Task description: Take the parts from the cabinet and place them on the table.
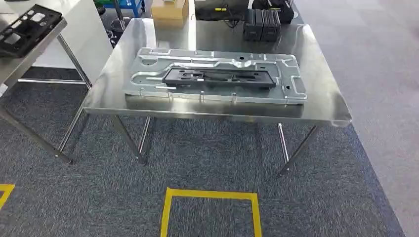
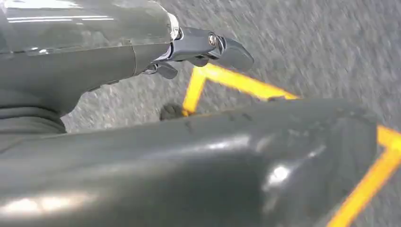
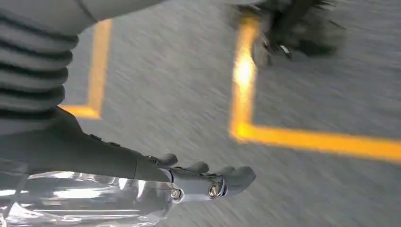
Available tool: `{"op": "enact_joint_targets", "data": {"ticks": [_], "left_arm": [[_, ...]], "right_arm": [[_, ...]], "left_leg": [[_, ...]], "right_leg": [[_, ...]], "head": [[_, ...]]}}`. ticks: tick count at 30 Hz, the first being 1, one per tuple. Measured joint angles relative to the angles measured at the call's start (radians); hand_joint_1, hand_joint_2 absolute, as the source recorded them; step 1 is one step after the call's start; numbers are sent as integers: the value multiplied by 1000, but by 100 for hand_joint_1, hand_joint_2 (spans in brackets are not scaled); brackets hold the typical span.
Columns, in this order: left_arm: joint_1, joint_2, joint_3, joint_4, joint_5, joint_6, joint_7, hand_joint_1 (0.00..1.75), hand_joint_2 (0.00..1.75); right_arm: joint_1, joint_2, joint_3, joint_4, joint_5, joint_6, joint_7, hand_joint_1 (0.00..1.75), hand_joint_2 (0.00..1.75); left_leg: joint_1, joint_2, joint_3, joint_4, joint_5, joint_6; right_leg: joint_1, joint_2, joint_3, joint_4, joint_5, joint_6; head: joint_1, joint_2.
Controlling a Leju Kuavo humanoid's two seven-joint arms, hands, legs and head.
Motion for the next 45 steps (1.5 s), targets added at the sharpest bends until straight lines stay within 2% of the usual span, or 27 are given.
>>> {"op": "enact_joint_targets", "data": {"ticks": [1,2,4,5,6,8,11,12,14,16,18,19,21,23,24,27,28,30,32,33,35,36,38,39,42,43,45], "left_arm": [[0,0,0,0,-3,-2,1,0,0],[0,0,0,0,-11,-2,2,0,0],[-2,0,-1,0,-21,-6,4,0,0],[-2,0,-1,0,-22,-8,6,0,0],[-4,0,-2,0,-28,-9,9,0,0],[-7,-1,-4,0,-33,-11,13,0,0],[-10,-1,-8,0,-42,-16,19,0,0],[-10,1,-8,0,-44,-17,19,0,0],[-9,0,-10,0,-46,-17,19,0,0],[-10,0,-11,1,-51,-19,19,0,0],[-12,0,-11,0,-51,-19,19,0,0],[-13,0,-11,0,-53,-19,19,0,0],[-17,1,-11,0,-53,-19,19,0,0],[-26,4,-11,0,-51,-19,19,0,0],[-29,4,-11,0,-48,-19,19,0,0],[-22,4,-11,1,-40,-19,19,0,0],[-24,3,-11,1,-40,-19,18,0,0],[-23,3,-11,2,-40,-19,15,0,0],[-22,3,-11,2,-40,-19,13,0,0],[-22,3,-11,2,-40,-19,13,0,0],[-23,3,-11,2,-41,-19,13,0,0],[-24,2,-11,2,-42,-19,12,0,0],[-23,0,-11,2,-42,-19,11,0,0],[-21,-2,-11,2,-43,-19,10,0,0],[-18,-3,-11,3,-50,-18,9,0,0],[-20,-3,-11,3,-54,-18,9,0,0],[-19,-3,-11,3,-55,-18,10,0,0]], "right_arm": [[-1,5,-1,5,0,27,41,0,175],[-1,7,-2,8,3,50,74,0,175],[-2,16,-2,13,5,81,120,0,175],[-3,19,-2,14,6,86,129,0,175],[-5,21,-3,15,6,90,136,0,175],[-14,25,-6,15,6,92,143,0,175],[-15,30,-15,17,2,92,147,0,175],[-16,33,-16,21,2,92,147,0,0],[-17,35,-22,21,-1,91,147,0,0],[-14,35,-31,22,-7,89,143,0,0],[-13,36,-38,23,-8,93,138,0,0],[-13,38,-40,24,-8,95,137,0,0],[-13,41,-43,25,-8,95,136,0,0],[-15,45,-44,25,-8,96,135,0,0],[-15,45,-44,25,-8,99,134,0,0],[-13,44,-45,26,-2,109,131,0,0],[-13,42,-45,27,0,111,129,0,0],[-12,40,-45,28,3,114,124,0,0],[-11,40,-45,29,4,116,115,0,0],[-11,40,-45,29,6,119,108,0,0],[-11,39,-45,29,8,123,87,0,0],[-11,37,-46,29,2,127,81,0,0],[-16,37,-53,29,-10,129,76,0,0],[-19,34,-59,29,-16,129,73,0,0],[-18,35,-71,30,-16,131,68,0,0],[-21,35,-71,32,-8,131,80,0,0],[-20,34,-71,32,0,129,93,0,0]], "left_leg": [[0,1,-20,3,13,-1],[0,2,-42,9,25,-4],[1,3,-84,25,46,-11],[3,3,-105,35,54,-15],[4,3,-123,46,60,-20],[0,2,-145,70,70,-33],[4,4,-156,67,101,-55],[9,0,-162,72,93,-62],[12,0,-194,152,-26,-65],[14,0,-229,305,-134,-69],[14,-1,-223,386,-127,-68],[14,-1,-193,371,-85,-65],[13,-1,-76,231,-17,-57],[5,-2,56,35,-75,-44],[4,-1,60,14,-86,-40],[5,1,39,7,-52,-15],[5,9,29,7,-40,-7],[5,7,-6,8,-11,4],[3,7,-45,13,14,3],[3,8,-64,17,26,1],[4,9,-104,32,47,-6],[4,9,-125,40,56,-9],[-5,15,-146,63,66,-15],[-4,19,-152,70,72,-22],[-2,37,-162,67,101,-43],[7,24,-174,81,72,-49],[9,5,-203,188,-64,-59]], "right_leg": [[-2,0,-15,80,-39,5],[-5,0,-20,139,-41,8],[-12,0,25,135,34,14],[-15,0,76,78,68,14],[-17,0,144,-7,72,15],[-10,3,276,-192,1,8],[-3,2,253,-195,10,-17],[-8,-4,243,-199,24,-28],[-5,-9,214,-198,48,-45],[2,-11,178,-196,75,-49],[6,-11,141,-191,100,-49],[8,-10,121,-186,113,-47],[8,-9,87,-173,132,-42],[12,-8,74,-162,146,-32],[12,-12,73,-163,156,-26],[9,-13,68,-175,190,-4],[3,-5,59,-160,156,-2],[0,0,28,-41,6,2],[-2,0,-1,107,-67,11],[-3,0,1,143,-54,13],[-5,0,61,102,27,14],[-5,0,122,27,53,11],[-1,-43,280,-170,14,9],[3,-40,295,-218,-17,-5],[6,-25,267,-210,11,-32],[2,-28,251,-210,26,-42],[4,-25,218,-210,52,-54]], "head": [[0,0],[0,0],[0,0],[0,0],[0,0],[0,0],[0,0],[0,0],[0,0],[0,0],[0,0],[0,0],[0,0],[0,0],[0,0],[0,0],[0,0],[0,0],[0,0],[0,0],[0,0],[0,0],[0,0],[0,0],[0,0],[0,0],[-1,0]]}}
